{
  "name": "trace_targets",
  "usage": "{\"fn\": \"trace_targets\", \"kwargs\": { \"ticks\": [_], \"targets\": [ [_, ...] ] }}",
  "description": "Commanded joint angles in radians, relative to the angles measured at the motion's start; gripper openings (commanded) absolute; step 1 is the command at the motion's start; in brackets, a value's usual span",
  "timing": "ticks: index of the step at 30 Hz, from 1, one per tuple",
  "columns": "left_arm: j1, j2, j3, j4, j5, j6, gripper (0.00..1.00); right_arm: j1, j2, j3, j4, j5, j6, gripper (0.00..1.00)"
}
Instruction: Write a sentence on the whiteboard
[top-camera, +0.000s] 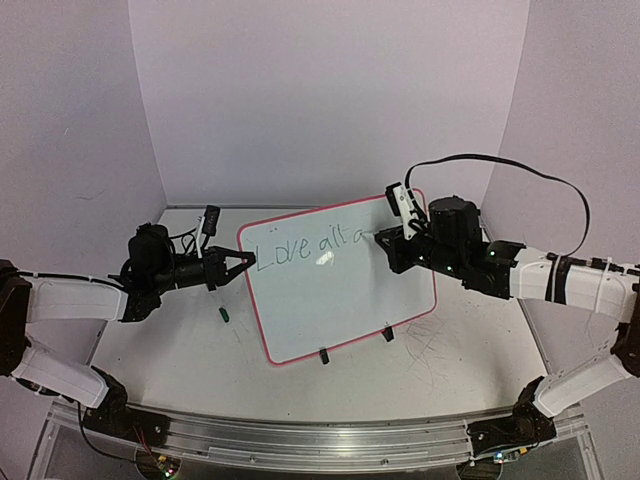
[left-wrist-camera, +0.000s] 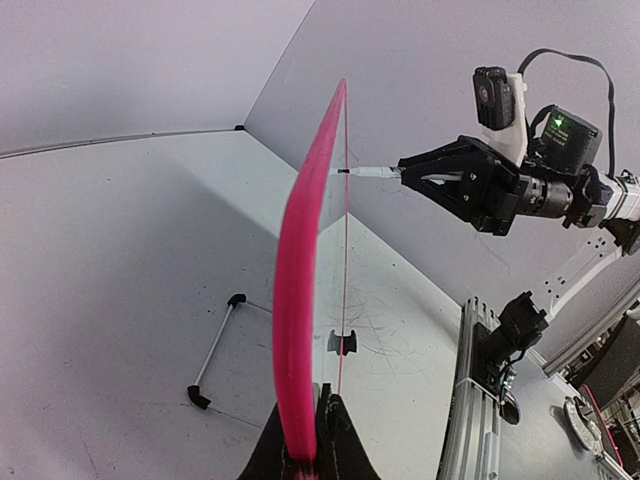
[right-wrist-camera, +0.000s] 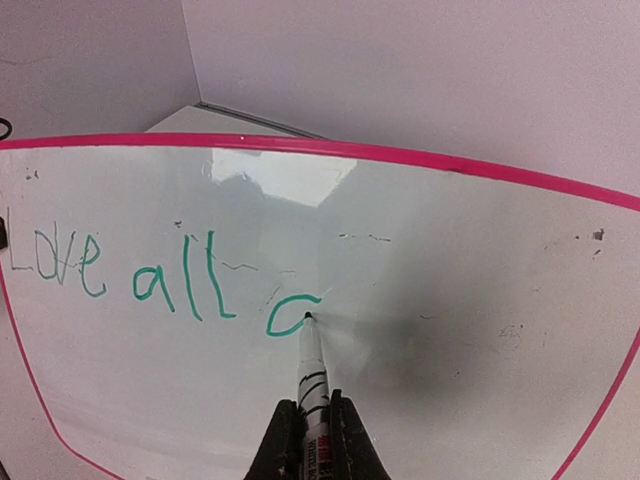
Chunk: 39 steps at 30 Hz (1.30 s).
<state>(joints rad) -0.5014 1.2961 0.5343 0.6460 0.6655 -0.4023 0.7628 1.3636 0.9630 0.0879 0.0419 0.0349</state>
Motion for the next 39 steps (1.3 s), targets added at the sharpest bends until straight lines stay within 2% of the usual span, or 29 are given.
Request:
{"fn": "trace_targets", "kwargs": {
  "ticks": [1, 24, 29, 35, 39],
  "targets": [
    [-0.002, 0.010, -0.003, -0.088, -0.041, 0.091, 0.00, -0.004, 0.020, 0.046, 0.056, 0.059, 0.012, 0.00],
    [-0.002, 0.011, -0.003, -0.089, -0.043, 0.092, 0.00, -0.003, -0.041, -0.049, -0.021, -0.004, 0.034, 0.00],
    [-0.002, 0.005, -0.007, -0.089, -0.044, 0.091, 0.00, -0.003, -0.064, -0.040, -0.024, 0.037, 0.018, 0.00],
    [-0.002, 0.006, -0.005, -0.090, -0.044, 0.091, 0.00, -0.003, -0.107, -0.003, 0.029, -0.032, 0.018, 0.00],
    [-0.002, -0.003, -0.006, -0.091, -0.046, 0.090, 0.00, -0.005, -0.091, -0.002, 0.034, -0.017, 0.005, 0.00]
  ]
}}
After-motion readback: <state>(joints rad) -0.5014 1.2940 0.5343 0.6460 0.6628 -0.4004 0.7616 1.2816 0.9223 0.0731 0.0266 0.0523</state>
